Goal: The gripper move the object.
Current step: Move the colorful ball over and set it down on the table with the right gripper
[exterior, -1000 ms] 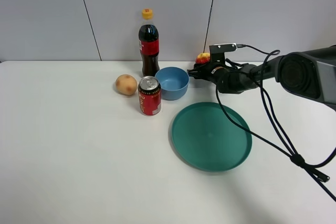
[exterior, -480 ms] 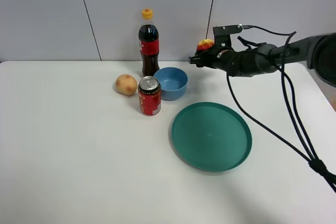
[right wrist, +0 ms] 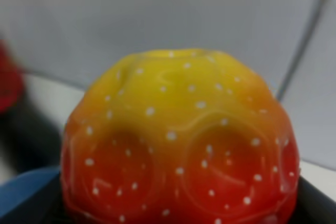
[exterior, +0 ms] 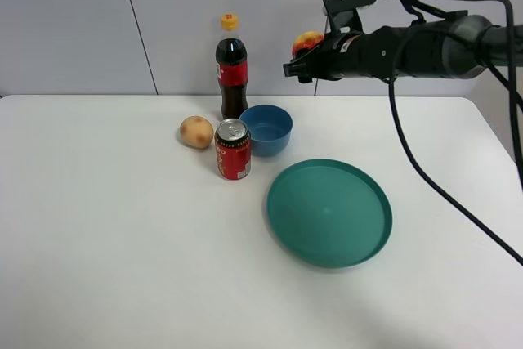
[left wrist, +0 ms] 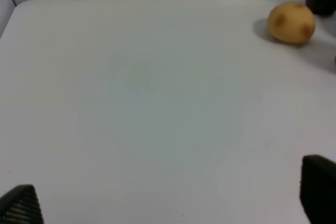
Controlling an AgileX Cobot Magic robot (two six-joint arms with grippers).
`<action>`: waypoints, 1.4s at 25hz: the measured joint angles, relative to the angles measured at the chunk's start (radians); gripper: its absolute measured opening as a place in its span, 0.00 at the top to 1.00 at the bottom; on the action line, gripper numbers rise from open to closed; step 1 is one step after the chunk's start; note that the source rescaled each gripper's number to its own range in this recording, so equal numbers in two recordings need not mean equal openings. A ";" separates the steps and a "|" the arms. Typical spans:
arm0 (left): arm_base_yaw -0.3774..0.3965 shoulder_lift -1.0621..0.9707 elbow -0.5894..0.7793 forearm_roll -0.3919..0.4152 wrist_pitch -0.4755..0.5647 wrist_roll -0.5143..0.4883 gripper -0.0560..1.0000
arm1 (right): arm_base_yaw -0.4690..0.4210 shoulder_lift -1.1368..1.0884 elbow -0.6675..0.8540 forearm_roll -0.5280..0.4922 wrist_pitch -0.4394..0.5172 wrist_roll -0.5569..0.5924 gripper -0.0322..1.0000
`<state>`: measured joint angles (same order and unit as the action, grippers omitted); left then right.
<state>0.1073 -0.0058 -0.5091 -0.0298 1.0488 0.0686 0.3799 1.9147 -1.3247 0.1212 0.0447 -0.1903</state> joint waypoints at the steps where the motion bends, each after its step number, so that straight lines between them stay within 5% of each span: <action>1: 0.000 0.000 0.000 0.000 0.000 0.000 0.00 | 0.019 -0.019 0.000 -0.018 0.048 0.000 0.97; 8: 0.000 0.000 0.000 0.000 0.000 0.000 0.00 | 0.097 -0.087 0.000 -0.083 0.295 0.000 0.97; 13: 0.000 0.000 0.000 0.000 0.000 0.000 0.00 | 0.144 -0.136 0.000 -0.085 0.378 0.002 0.97; 28: 0.000 0.000 0.000 0.000 0.000 0.000 0.00 | 0.483 -0.171 0.000 -0.086 0.424 0.003 0.97; 35: 0.000 0.000 0.000 0.000 0.000 0.000 0.00 | 0.535 -0.001 0.000 -0.094 0.398 0.003 0.97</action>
<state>0.1073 -0.0058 -0.5091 -0.0298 1.0488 0.0686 0.9148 1.9140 -1.3247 0.0270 0.4422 -0.1871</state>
